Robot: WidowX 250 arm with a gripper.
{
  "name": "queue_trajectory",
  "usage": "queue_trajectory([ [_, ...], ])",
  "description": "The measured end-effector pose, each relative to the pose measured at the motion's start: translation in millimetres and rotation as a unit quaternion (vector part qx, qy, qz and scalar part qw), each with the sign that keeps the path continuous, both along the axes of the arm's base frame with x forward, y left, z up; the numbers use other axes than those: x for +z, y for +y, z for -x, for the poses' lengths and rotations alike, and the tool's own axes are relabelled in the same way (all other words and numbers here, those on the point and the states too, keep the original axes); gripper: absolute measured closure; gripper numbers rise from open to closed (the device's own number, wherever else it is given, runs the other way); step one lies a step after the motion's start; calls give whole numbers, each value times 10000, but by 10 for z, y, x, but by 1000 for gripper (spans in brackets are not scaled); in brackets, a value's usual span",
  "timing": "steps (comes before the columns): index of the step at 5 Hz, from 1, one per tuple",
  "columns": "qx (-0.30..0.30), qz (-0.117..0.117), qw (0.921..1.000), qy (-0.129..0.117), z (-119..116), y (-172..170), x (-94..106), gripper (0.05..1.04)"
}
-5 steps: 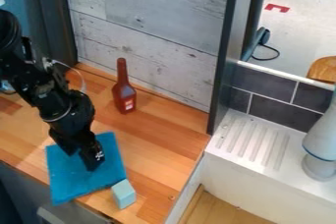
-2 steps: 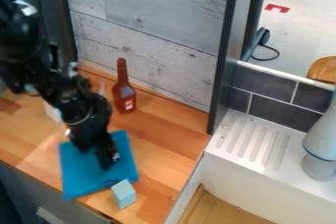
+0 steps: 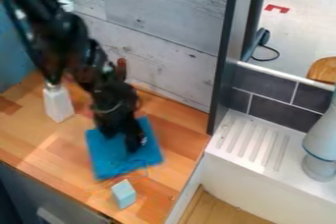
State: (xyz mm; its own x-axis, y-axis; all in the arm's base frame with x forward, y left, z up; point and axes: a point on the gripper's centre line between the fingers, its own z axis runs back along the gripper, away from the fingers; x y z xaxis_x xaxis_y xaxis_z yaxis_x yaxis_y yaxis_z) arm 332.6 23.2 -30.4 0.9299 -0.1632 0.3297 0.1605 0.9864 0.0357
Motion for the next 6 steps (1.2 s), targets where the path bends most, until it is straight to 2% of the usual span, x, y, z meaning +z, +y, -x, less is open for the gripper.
queue_trajectory([
  [3,74,114,9999,-61,-524,-203,24,81],
  [4,137,121,9998,-123,-599,-227,35,81],
  [5,172,196,9996,-58,-501,-247,55,81],
  [6,130,360,9987,-332,-327,-243,361,82],
])
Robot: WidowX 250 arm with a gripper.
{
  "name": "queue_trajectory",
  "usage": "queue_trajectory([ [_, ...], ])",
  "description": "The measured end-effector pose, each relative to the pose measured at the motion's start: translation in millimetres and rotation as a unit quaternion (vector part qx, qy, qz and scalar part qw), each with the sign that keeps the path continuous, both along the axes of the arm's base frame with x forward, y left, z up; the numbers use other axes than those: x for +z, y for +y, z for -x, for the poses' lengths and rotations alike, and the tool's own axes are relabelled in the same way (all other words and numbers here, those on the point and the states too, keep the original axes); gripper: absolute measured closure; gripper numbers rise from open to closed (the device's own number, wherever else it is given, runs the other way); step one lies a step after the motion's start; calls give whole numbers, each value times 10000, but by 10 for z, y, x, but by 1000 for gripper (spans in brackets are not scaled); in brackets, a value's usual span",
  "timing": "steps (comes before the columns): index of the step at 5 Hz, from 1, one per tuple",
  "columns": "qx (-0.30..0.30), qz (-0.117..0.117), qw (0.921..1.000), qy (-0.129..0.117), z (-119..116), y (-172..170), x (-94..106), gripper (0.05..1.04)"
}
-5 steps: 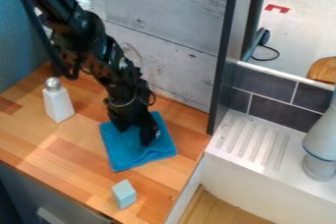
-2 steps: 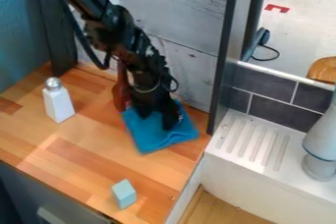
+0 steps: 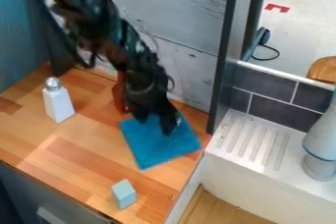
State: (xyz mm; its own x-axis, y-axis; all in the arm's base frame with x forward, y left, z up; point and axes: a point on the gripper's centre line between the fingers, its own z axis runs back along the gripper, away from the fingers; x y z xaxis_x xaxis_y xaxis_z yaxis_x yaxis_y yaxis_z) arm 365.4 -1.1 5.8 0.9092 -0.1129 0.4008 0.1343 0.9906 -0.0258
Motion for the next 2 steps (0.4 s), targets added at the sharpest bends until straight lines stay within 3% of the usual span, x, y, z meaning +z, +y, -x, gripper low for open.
queue_trajectory([
  [1,192,158,9972,-708,179,277,574,83],
  [2,244,436,9943,-943,632,563,1139,83],
])
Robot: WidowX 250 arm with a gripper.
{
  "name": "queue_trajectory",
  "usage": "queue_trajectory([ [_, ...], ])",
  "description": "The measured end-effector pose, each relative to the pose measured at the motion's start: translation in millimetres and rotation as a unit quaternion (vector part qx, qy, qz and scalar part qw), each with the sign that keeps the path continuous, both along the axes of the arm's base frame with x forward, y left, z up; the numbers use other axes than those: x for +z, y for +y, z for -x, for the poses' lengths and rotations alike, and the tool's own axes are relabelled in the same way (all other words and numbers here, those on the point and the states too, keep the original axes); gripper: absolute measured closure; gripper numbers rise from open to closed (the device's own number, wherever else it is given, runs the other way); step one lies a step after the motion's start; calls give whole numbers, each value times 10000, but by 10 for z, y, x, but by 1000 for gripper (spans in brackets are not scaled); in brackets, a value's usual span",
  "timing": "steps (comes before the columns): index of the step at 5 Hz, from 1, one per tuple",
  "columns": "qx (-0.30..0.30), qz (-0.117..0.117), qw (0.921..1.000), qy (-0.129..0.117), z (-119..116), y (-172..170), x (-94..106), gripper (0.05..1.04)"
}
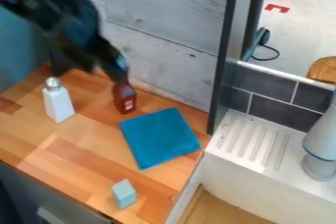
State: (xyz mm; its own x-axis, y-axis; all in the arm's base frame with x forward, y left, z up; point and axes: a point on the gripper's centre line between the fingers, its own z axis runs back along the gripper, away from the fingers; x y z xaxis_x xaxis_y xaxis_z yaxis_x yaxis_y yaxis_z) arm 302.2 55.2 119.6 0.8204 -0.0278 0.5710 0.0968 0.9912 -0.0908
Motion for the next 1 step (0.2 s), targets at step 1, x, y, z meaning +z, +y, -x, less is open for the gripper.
queue_trajectory([
  [1,-201,-189,9959,862,464,213,103,83],
])
